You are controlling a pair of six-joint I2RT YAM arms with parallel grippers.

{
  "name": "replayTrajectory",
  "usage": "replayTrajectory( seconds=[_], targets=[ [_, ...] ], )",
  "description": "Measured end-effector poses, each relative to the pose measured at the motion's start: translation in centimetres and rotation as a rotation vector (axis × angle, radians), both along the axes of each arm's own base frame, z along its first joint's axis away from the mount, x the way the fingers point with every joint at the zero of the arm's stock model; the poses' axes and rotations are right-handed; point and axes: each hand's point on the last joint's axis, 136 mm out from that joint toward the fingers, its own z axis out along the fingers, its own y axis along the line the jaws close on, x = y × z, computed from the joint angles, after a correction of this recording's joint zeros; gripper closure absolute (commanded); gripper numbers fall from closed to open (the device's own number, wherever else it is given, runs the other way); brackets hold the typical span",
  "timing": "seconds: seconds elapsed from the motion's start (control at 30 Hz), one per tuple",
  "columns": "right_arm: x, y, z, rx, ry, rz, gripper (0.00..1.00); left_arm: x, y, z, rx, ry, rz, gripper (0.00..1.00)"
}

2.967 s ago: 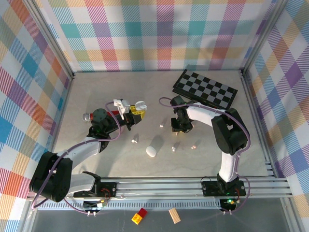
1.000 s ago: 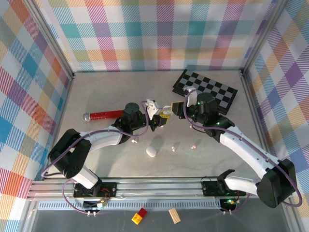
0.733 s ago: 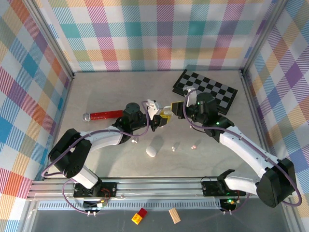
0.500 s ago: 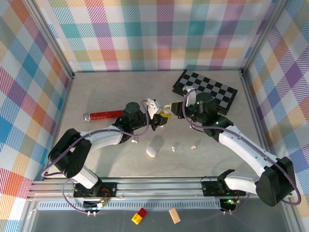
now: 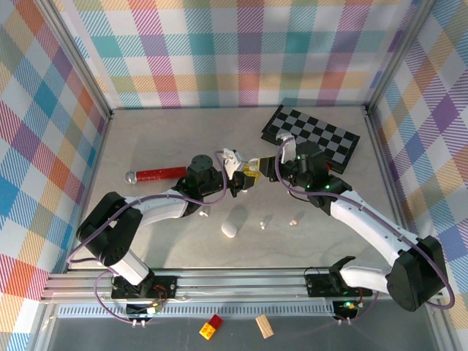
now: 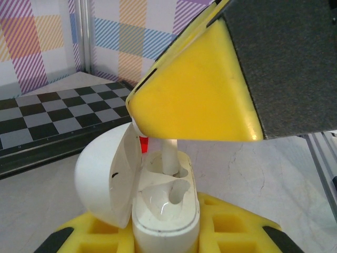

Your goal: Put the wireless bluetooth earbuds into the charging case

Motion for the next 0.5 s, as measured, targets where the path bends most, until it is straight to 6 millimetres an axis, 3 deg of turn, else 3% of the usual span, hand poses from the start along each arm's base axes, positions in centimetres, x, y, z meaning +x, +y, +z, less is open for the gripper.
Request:
replayTrajectory(
  seconds=[0.5],
  targets=[
    [-0.15,0.33,-0.13,0.010,0.008,0.027,0.78,0.48,-0.22,0.52,-0.002,-0.018,0.007,1.00]
  ],
)
